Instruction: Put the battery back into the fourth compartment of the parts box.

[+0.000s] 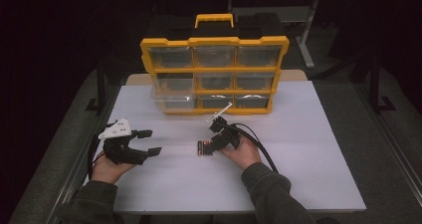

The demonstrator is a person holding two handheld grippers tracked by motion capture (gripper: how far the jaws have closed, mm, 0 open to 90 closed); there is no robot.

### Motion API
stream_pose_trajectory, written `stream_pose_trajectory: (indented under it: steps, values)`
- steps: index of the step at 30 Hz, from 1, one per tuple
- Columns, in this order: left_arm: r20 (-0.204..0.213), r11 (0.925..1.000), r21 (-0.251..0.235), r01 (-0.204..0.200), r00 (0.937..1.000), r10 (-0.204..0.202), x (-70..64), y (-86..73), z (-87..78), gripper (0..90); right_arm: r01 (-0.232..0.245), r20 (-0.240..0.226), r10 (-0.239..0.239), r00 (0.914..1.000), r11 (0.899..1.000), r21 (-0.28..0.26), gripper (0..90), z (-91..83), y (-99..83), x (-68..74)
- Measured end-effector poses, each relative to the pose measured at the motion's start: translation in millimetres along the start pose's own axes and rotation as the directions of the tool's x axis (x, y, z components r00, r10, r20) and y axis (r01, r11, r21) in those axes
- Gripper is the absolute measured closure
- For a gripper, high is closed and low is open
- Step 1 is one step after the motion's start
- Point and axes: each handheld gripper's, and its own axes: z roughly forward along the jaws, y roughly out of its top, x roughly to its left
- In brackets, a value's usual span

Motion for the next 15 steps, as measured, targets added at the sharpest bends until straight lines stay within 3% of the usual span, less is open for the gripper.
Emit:
stream_pose_trajectory:
  steps: [8, 15]
  values:
    - [0.003, 1.0000, -0.007, 0.004, 1.0000, -0.004, -0.4, 0.3, -0.5, 26.7, 0.003, 0.036, -0.004, 0.9993, 1.000, 0.030, 57.6, -2.1, -2.2, -0.6]
    - [0.001, 0.9998, -0.013, 0.012, 0.9999, -0.012, 1.2, -1.4, -0.9, 26.8, 0.028, 0.091, -0.030, 0.9954, 0.999, 0.026, 69.0, -3.1, -5.2, 0.3]
